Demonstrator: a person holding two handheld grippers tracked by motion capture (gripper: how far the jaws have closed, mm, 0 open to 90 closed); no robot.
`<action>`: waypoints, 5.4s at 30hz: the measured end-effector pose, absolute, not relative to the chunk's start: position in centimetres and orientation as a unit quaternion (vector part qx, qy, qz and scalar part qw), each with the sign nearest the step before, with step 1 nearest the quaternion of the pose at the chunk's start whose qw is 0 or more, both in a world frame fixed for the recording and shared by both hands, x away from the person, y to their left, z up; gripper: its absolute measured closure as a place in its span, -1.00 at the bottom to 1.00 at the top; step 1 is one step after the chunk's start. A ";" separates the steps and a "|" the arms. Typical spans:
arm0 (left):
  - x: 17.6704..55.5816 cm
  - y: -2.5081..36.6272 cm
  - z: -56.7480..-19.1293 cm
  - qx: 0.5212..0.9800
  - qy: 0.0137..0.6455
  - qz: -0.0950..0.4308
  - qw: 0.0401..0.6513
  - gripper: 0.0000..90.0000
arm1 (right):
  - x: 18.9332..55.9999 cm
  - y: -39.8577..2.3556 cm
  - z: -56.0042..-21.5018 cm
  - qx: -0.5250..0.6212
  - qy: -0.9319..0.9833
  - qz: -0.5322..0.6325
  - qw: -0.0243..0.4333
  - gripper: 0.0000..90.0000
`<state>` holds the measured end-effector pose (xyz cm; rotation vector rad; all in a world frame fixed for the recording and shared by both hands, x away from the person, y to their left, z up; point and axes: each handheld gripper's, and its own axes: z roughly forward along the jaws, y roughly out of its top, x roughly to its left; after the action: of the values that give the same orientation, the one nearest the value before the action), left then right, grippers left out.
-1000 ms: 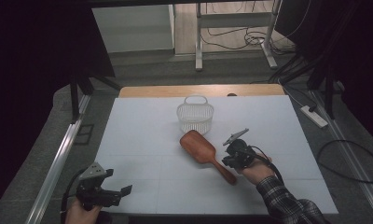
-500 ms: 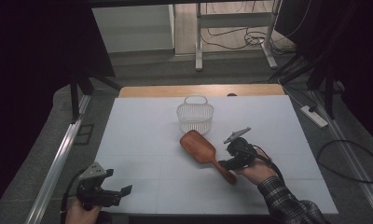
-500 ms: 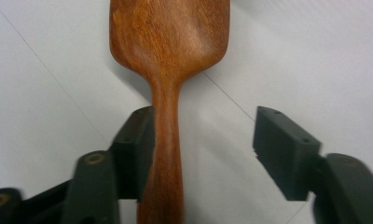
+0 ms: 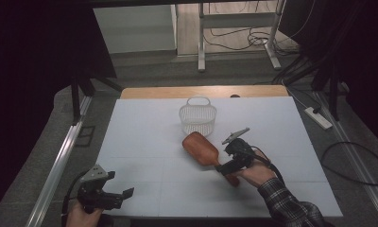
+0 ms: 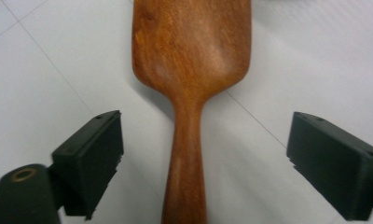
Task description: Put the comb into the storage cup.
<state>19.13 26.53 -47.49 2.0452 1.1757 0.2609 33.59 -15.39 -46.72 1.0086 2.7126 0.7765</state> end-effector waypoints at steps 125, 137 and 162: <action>21.7 24.5 -46.0 0.804 0.415 0.110 0.412 -1.00 | 32.0 -13.6 -47.2 0.293 0.910 0.284 0.068 0.60; 24.2 22.3 -45.1 0.797 0.410 0.086 0.436 -1.00 | 31.4 -14.5 -45.9 0.290 0.901 0.314 0.073 0.60; 29.2 17.6 -44.3 0.787 0.404 0.026 0.466 -1.00 | 30.6 -15.0 -44.2 0.283 0.886 0.358 0.082 0.60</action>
<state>29.16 17.58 -44.27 1.9308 0.9917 0.0644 30.55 -15.02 -44.23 0.8457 2.6472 1.0685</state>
